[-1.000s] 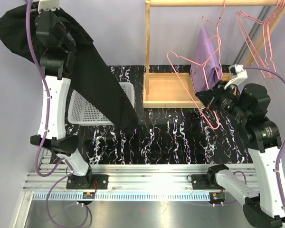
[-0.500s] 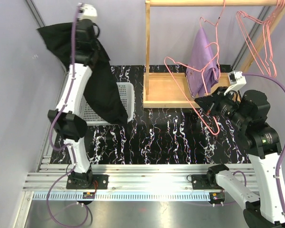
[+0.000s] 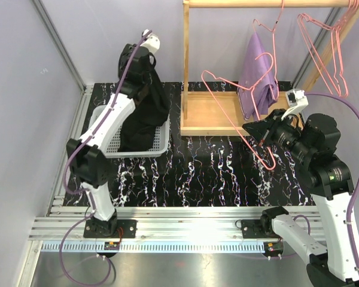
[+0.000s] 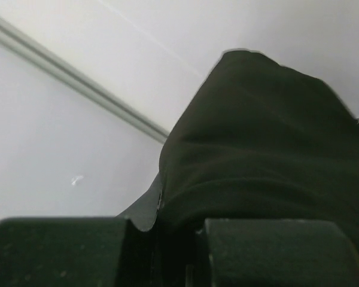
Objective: Remove the trousers from the hanger
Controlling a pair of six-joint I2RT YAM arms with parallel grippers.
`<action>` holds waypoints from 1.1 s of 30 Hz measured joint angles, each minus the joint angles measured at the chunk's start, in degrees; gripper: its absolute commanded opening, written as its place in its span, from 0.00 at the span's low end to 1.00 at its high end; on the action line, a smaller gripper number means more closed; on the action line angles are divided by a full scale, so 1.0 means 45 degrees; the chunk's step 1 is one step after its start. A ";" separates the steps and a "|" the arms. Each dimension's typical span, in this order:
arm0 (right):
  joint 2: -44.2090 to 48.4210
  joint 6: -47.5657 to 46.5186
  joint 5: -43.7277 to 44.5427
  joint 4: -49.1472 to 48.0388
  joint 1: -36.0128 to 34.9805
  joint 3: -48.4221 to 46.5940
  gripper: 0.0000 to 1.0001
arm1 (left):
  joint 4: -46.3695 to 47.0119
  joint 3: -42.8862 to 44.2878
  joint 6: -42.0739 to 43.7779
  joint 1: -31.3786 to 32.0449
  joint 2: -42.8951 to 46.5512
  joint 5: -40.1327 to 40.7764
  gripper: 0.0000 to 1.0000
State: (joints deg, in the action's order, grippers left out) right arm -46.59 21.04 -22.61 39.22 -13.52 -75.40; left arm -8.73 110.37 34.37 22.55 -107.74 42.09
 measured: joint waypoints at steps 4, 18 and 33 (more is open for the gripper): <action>-0.0005 0.0160 -0.0248 -0.0253 0.0000 0.0029 0.00 | 0.0364 -0.1685 0.0243 -0.0034 0.1729 0.0457 0.00; -0.0005 0.0568 -0.0248 -0.0486 0.0000 0.0597 0.00 | -0.1355 -0.1972 -0.5591 0.0160 0.5702 0.2234 0.00; 0.0010 0.0622 -0.0248 -0.0573 0.0000 0.0767 0.00 | -0.4750 -0.4119 -1.1720 0.0889 0.5600 0.4362 0.00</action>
State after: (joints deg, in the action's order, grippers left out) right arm -46.54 23.83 -23.73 36.64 -13.52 -71.94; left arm -30.11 91.83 -18.37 26.55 -82.54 61.71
